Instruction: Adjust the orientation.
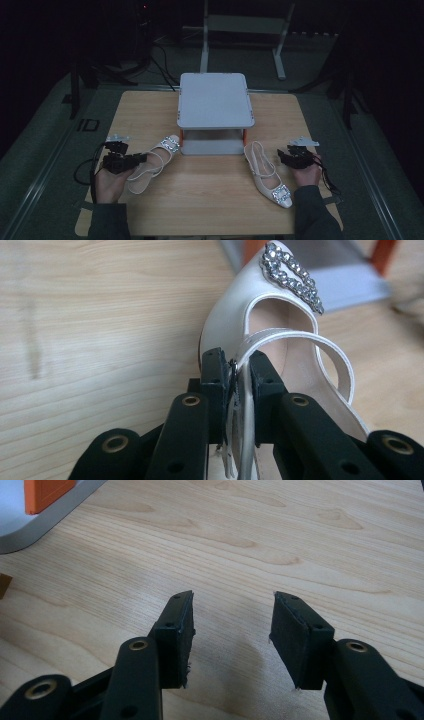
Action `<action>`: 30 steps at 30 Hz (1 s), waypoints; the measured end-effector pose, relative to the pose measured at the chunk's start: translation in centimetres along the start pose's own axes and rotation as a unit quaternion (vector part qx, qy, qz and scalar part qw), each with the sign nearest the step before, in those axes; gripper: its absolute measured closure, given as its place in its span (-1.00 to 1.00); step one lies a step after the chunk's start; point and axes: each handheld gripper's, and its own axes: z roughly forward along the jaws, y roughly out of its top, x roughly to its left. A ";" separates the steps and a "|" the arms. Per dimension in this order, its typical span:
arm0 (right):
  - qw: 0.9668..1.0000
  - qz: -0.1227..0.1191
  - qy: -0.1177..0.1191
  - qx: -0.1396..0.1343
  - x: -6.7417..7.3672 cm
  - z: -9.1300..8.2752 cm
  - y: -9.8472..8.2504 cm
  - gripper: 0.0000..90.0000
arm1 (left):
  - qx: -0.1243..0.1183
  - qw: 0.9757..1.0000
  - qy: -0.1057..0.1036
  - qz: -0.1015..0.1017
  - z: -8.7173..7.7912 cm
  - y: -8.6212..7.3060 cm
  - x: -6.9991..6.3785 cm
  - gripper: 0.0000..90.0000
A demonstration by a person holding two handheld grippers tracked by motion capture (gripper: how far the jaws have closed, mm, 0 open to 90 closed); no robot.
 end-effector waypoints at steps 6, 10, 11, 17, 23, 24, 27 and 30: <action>1.000 0.007 -0.001 -0.001 -0.2 -0.1 -0.1 0.14 | 0.010 0.999 -0.003 -0.040 2.4 -0.3 2.3 0.80; 1.000 0.007 -0.002 0.000 -0.3 0.0 -0.2 0.14 | 0.018 0.998 -0.013 -0.057 3.4 0.5 3.5 0.80; 1.000 0.007 -0.001 0.000 -0.3 0.0 -0.1 0.14 | 0.019 0.998 -0.014 -0.059 3.6 0.8 3.6 0.80; 1.000 0.006 -0.001 0.001 -0.2 0.1 -0.1 0.14 | 0.033 0.998 -0.001 -0.061 4.9 2.5 4.2 0.80; 1.000 0.007 0.000 0.001 -0.3 0.1 -0.2 0.14 | 0.053 0.997 0.035 -0.042 5.5 2.9 4.2 0.79; 1.000 0.008 0.000 0.001 -0.3 0.1 -0.2 0.14 | 0.058 0.997 0.047 -0.035 5.7 2.8 4.1 0.78; 1.000 0.008 0.000 0.002 -0.3 0.1 -0.2 0.14 | 0.067 0.996 0.059 -0.013 5.7 3.0 3.7 0.77; 1.000 0.008 0.001 0.003 -0.2 0.2 -0.1 0.14 | 0.084 0.994 0.073 0.007 5.9 3.4 3.2 0.74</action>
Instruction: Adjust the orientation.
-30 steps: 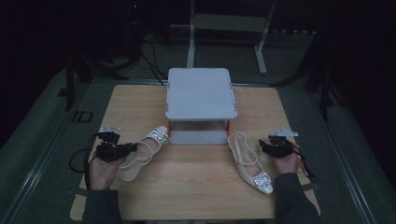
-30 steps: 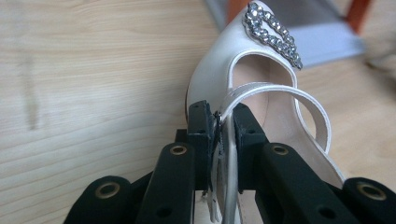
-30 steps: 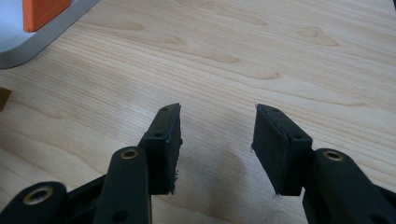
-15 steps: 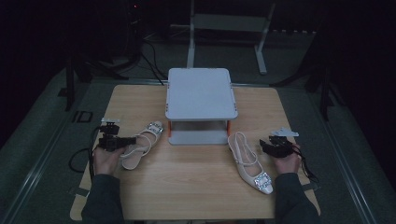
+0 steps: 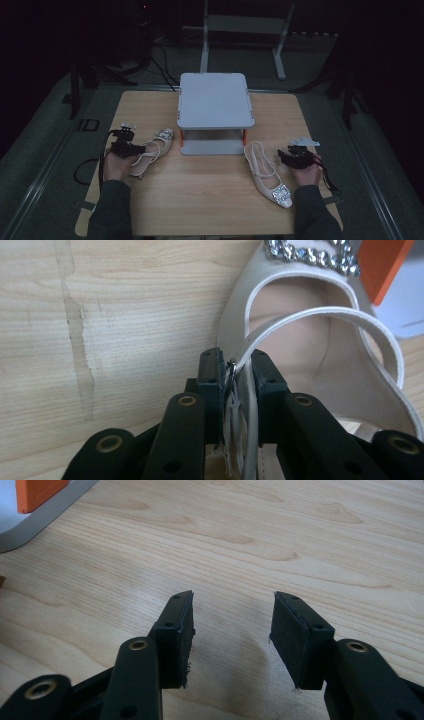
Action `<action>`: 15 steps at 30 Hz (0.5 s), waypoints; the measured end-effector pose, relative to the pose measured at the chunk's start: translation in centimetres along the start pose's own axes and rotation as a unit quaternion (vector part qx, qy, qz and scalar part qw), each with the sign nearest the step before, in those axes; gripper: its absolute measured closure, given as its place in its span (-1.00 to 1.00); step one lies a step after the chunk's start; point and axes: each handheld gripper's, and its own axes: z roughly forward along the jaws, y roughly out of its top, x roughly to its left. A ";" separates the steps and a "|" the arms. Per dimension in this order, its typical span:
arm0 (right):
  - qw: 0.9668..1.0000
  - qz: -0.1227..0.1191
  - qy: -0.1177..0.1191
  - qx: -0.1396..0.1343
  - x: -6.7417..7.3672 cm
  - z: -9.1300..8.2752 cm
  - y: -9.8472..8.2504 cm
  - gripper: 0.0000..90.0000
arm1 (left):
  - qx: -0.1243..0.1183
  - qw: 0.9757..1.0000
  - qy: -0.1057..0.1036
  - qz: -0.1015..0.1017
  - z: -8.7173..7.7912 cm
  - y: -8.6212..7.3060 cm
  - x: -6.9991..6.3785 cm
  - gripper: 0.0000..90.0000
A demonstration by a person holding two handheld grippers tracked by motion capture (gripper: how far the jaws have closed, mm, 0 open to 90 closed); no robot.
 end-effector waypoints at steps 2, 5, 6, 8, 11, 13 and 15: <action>1.000 -0.001 0.001 0.001 0.0 0.0 0.0 0.14 | 0.012 1.000 0.003 0.004 0.1 0.3 -0.1 0.69; 1.000 0.000 0.002 0.001 0.0 0.1 0.0 0.13 | 0.025 1.000 0.005 0.009 0.3 0.7 -0.3 0.65; 1.000 0.001 0.002 0.001 0.0 0.1 0.0 0.13 | 0.034 0.999 0.005 0.005 0.3 0.9 -0.3 0.65; 1.000 0.003 0.002 0.001 0.0 0.1 0.0 0.13 | 0.035 0.999 0.003 -0.002 0.4 0.9 -0.2 0.66; 1.000 0.004 0.002 0.002 -0.1 0.1 0.0 0.13 | 0.043 0.999 -0.013 -0.018 0.4 1.2 0.2 0.71; 1.000 0.005 0.002 0.001 -0.1 0.0 0.0 0.13 | 0.045 0.999 -0.019 -0.024 0.4 1.2 0.3 0.77; 1.000 0.005 0.002 0.001 -0.1 0.0 0.0 0.13 | 0.043 0.998 -0.029 -0.043 0.3 1.1 0.5 0.78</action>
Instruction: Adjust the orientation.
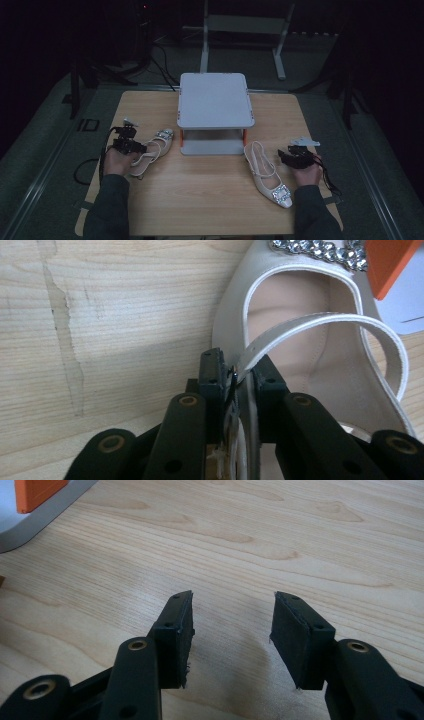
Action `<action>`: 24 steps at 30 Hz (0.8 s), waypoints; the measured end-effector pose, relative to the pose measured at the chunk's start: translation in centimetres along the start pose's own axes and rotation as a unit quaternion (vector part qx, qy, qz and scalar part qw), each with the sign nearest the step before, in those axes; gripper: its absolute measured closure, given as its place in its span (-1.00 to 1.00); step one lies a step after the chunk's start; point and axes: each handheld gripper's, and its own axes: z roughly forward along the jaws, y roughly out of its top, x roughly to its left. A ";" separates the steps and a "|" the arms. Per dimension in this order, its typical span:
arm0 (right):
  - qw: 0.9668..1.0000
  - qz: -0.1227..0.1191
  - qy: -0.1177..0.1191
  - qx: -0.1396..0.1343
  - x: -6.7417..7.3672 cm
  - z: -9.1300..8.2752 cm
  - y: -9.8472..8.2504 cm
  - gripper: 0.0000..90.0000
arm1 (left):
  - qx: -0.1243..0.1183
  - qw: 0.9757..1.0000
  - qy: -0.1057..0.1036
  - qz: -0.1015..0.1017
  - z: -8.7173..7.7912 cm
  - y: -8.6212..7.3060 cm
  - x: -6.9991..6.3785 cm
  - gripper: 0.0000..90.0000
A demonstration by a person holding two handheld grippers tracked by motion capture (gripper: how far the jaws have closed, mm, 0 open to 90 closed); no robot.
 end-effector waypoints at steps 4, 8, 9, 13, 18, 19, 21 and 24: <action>1.000 -0.001 0.000 0.001 0.1 0.1 0.0 0.13 | -0.010 0.998 -0.041 -0.037 -0.2 -0.5 1.1 0.80; 1.000 -0.004 0.001 0.003 0.1 0.2 0.0 0.13 | -0.021 0.997 -0.058 -0.052 -0.4 -0.5 1.1 0.80; 1.000 -0.004 0.001 0.002 0.1 0.2 0.0 0.13 | -0.029 0.996 -0.063 -0.058 -0.5 -0.4 1.0 0.80; 1.000 -0.003 0.001 0.001 0.1 0.1 0.0 0.13 | -0.042 0.994 -0.070 -0.070 -0.8 -0.1 0.8 0.81; 1.000 0.000 0.000 0.000 0.0 0.0 0.0 0.13 | -0.071 0.991 -0.075 -0.083 -1.8 0.5 0.3 0.81; 1.000 0.000 0.000 0.000 0.0 0.0 0.0 0.13 | -0.076 0.991 -0.075 -0.085 -2.1 0.7 0.1 0.81; 1.000 0.000 0.000 0.000 0.0 0.0 0.0 0.13 | -0.087 0.989 -0.076 -0.092 -2.6 1.0 0.0 0.80; 1.000 0.000 0.000 -0.001 0.0 0.0 0.0 0.13 | -0.100 0.987 -0.073 -0.106 -3.5 1.6 -0.2 0.81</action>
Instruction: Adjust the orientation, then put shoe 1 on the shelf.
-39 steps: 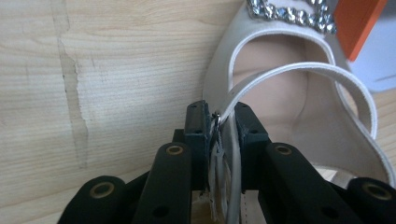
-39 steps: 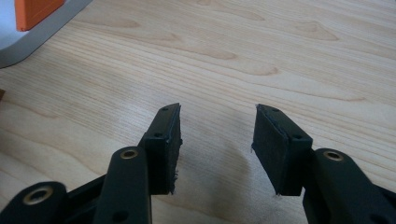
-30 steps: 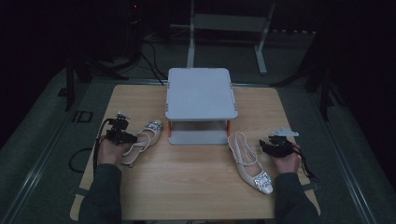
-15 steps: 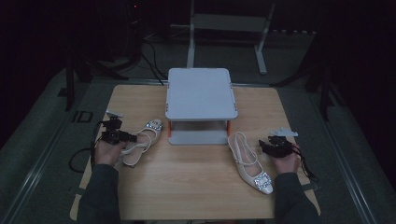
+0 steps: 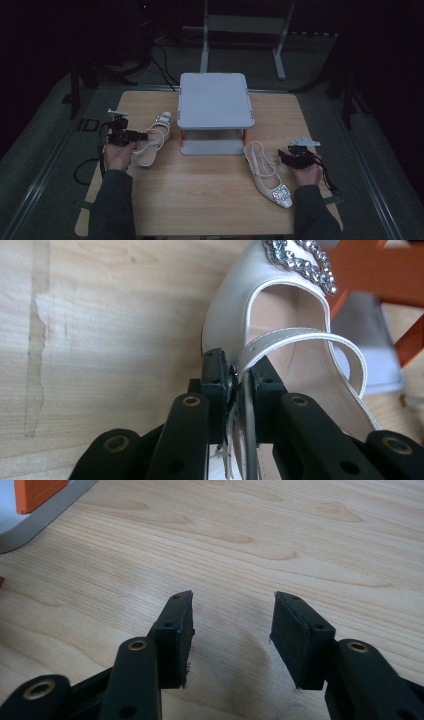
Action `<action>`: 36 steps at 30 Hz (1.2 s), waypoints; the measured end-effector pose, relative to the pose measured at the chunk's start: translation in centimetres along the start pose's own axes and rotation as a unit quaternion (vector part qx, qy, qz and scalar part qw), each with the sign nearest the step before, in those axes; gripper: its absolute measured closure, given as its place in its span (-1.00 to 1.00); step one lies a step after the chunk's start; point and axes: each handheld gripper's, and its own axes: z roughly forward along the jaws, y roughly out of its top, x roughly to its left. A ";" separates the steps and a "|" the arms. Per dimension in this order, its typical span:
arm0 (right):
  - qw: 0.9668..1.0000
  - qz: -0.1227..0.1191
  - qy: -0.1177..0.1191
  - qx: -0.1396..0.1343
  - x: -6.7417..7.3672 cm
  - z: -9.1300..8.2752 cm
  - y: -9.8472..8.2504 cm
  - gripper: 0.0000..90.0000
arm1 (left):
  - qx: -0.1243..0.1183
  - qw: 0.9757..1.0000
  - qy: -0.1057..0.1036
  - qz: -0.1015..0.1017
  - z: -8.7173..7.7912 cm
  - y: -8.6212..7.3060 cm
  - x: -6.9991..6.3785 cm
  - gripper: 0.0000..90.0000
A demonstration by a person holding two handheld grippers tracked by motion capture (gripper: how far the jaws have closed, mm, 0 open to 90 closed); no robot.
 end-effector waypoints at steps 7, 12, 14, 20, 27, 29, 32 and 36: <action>1.000 0.000 -0.001 0.001 0.0 0.0 0.0 0.13 | -0.032 0.999 0.001 -0.013 -1.5 1.3 -1.1 0.80; 1.000 0.001 0.000 0.001 0.0 0.1 0.0 0.13 | -0.050 0.999 0.006 -0.020 -2.9 2.6 -2.2 0.80; 1.000 0.001 0.000 0.001 0.0 0.1 0.0 0.13 | -0.056 0.998 0.011 -0.023 -3.5 3.2 -2.6 0.80; 1.000 0.000 0.001 0.001 0.0 0.1 0.0 0.13 | -0.068 0.997 0.004 -0.019 -4.9 5.2 -4.4 0.80; 1.000 0.000 0.001 0.002 0.0 0.2 0.1 0.13 | -0.088 0.996 -0.002 -0.009 -6.4 7.8 -7.4 0.80; 1.000 0.001 0.001 0.001 0.0 0.2 0.1 0.13 | -0.096 0.995 -0.009 -0.009 -6.7 8.4 -8.2 0.80; 1.000 0.002 0.000 0.001 -0.1 0.2 0.2 0.13 | -0.099 0.995 -0.016 -0.005 -6.9 9.3 -9.6 0.80; 1.000 0.003 0.000 0.000 -0.1 0.2 0.2 0.13 | -0.100 0.995 -0.022 -0.002 -6.7 10.2 -11.3 0.80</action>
